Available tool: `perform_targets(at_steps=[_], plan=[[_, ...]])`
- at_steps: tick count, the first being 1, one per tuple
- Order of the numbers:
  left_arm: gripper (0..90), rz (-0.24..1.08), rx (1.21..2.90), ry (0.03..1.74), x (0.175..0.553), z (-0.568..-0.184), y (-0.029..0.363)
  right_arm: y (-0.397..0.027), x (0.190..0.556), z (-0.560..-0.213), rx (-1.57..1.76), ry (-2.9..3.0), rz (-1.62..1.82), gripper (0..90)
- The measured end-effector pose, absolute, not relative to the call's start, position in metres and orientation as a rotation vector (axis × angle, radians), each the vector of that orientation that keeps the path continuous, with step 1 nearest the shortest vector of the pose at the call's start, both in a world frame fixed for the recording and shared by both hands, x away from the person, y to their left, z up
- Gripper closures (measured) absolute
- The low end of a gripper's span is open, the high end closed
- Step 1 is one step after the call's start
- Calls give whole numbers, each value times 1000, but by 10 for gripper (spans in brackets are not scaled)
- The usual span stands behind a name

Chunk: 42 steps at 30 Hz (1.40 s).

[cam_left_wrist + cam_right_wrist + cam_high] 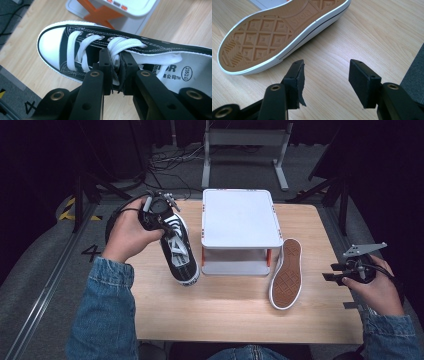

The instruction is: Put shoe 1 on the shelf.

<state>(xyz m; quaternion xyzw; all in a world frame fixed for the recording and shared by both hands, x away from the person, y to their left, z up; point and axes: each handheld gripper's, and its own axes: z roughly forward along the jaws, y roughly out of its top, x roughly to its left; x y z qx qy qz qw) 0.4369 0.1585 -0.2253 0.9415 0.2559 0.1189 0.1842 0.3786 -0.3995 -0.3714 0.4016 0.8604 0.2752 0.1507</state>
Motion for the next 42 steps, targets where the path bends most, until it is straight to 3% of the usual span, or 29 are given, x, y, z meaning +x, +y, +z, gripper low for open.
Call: perform_targets(at_steps=[16, 27, 42], plan=[[825, 472, 2664, 550, 477, -181, 106, -410, 366, -372, 1191, 2445, 782, 478], [826, 547, 2689, 419, 513, -189, 58, -413, 364, -372, 1189, 2441, 796, 478], [824, 515, 2761, 350, 546, -205, 23, -426, 352, -370, 1220, 2413, 816, 486]])
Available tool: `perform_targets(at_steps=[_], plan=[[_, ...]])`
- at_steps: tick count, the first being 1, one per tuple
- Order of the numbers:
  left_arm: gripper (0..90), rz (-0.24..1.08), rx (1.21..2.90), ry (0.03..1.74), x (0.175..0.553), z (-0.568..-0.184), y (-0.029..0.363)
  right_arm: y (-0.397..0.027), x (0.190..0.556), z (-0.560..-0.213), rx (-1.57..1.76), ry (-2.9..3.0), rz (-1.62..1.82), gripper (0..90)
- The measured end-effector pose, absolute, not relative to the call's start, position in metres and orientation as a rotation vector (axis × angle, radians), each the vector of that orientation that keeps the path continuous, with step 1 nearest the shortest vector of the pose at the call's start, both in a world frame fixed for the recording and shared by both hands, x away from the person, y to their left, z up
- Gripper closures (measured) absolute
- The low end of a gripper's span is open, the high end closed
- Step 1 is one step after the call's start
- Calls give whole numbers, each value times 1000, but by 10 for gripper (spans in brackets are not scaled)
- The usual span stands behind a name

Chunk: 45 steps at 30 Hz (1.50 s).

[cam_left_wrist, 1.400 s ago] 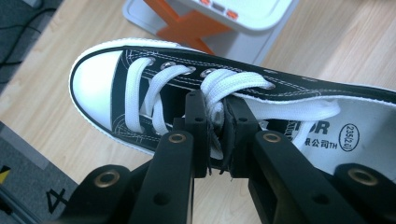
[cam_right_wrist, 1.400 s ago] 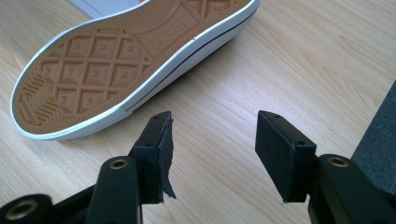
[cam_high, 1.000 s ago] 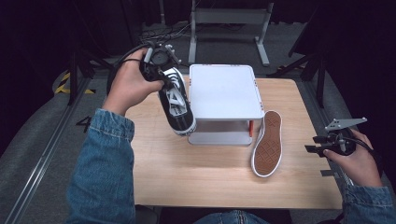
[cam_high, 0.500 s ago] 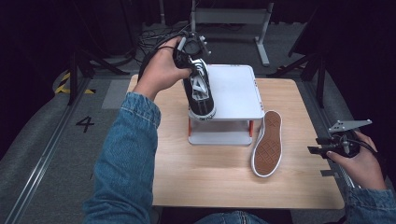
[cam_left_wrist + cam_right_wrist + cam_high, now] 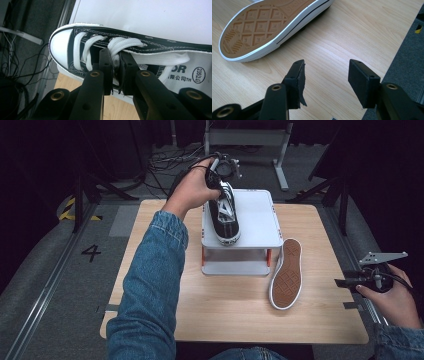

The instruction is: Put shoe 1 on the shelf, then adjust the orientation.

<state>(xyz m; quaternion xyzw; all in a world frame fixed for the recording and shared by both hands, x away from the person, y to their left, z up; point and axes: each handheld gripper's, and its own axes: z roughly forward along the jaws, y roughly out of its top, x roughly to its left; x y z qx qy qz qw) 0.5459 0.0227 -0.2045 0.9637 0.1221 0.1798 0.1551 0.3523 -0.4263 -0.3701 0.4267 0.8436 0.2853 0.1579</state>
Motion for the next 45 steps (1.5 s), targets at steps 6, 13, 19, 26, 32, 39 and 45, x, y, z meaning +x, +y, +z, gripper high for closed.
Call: perform_targets(at_steps=[6, 13, 19, 26, 32, 39, 45], plan=[[820, 522, 2788, 303, 552, -207, 15, -424, 353, -372, 1220, 2429, 809, 489], [822, 579, 2830, 218, 554, -209, -2, -425, 352, -371, 1217, 2429, 820, 488], [753, 532, 2782, 210, 550, -206, -3, -425, 353, -371, 1209, 2434, 823, 486], [444, 476, 2637, 392, 529, -195, 19, -419, 358, -369, 1190, 2437, 829, 478], [347, 501, 2584, 521, 500, -199, 44, -403, 367, -372, 1147, 2472, 823, 477], [322, 445, 2497, 642, 459, -222, 76, -390, 373, -374, 1104, 2500, 828, 475], [311, 444, 2470, 733, 424, -259, 112, -380, 381, -377, 1051, 2503, 880, 515]])
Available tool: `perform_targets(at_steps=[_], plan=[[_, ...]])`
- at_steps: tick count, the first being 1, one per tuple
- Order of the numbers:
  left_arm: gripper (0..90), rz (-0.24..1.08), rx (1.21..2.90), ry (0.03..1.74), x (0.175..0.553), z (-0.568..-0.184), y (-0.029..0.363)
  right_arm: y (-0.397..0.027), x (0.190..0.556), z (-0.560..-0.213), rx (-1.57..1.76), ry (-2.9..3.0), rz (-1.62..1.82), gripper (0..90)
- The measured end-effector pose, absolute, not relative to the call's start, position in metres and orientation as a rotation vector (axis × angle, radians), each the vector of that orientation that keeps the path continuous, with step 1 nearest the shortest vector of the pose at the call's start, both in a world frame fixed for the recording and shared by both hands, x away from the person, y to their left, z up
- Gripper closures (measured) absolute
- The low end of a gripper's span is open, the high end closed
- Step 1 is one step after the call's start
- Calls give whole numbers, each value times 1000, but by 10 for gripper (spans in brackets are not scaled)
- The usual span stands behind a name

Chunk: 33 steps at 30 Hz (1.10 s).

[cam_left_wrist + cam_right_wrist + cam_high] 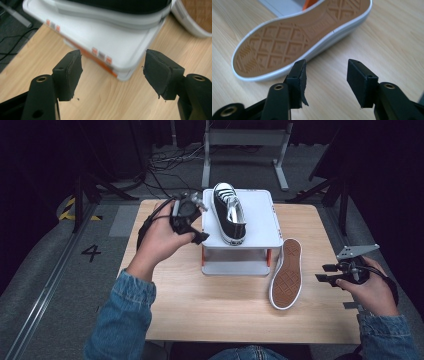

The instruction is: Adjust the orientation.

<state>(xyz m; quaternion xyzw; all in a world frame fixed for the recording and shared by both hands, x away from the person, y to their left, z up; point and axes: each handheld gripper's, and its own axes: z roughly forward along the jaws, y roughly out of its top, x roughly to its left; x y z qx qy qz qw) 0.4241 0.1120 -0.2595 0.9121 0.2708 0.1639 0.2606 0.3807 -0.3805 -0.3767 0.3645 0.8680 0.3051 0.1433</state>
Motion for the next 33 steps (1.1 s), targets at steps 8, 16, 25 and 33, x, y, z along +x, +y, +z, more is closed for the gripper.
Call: perform_targets(at_steps=[8, 16, 25, 33], plan=[[308, 430, 2298, 1102, 383, -315, 160, -362, 389, -380, 1034, 2492, 919, 536], [315, 311, 2331, 1220, 382, -358, 184, -336, 400, -379, 1080, 2552, 846, 848], [315, 264, 2342, 1265, 384, -381, 193, -313, 417, -393, 1087, 2586, 734, 900], [314, 254, 2344, 1240, 387, -382, 193, -328, 418, -408, 1186, 2603, 617, 900]])
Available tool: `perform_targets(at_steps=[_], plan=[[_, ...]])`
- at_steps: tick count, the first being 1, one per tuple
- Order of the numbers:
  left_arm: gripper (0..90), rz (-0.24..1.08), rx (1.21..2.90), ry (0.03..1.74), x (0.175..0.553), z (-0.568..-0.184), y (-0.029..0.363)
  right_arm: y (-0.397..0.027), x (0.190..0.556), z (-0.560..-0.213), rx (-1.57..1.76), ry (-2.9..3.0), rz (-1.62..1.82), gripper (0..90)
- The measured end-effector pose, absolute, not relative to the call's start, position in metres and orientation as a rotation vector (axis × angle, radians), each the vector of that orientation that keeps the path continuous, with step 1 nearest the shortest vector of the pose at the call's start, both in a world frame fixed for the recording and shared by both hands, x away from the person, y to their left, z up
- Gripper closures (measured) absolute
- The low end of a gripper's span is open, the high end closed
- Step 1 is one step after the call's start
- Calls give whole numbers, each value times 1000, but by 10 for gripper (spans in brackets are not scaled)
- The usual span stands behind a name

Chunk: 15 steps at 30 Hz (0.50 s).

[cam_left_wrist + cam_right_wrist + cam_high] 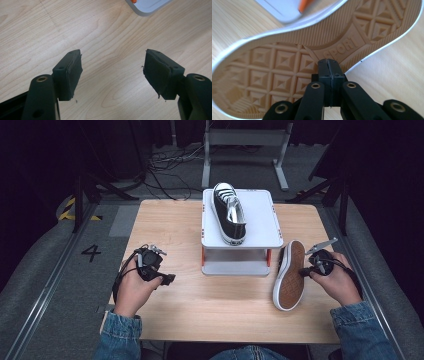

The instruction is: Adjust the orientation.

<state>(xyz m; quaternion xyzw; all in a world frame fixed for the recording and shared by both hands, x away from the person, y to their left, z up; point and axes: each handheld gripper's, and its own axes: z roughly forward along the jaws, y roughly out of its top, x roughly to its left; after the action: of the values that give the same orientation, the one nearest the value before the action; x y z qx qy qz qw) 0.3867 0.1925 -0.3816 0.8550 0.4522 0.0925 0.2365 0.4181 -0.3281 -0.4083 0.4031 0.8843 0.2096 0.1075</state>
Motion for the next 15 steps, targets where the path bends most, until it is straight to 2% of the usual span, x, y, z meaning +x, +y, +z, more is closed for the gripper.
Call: perform_targets(at_steps=[8, 12, 15], plan=[[324, 237, 2357, 1192, 395, -381, 183, -359, 418, -428, 1319, 2571, 665, 900], [317, 233, 2354, 1181, 398, -382, 181, -359, 417, -438, 1330, 2589, 620, 900], [316, 236, 2358, 1177, 398, -382, 182, -361, 416, -432, 1327, 2574, 638, 900]])
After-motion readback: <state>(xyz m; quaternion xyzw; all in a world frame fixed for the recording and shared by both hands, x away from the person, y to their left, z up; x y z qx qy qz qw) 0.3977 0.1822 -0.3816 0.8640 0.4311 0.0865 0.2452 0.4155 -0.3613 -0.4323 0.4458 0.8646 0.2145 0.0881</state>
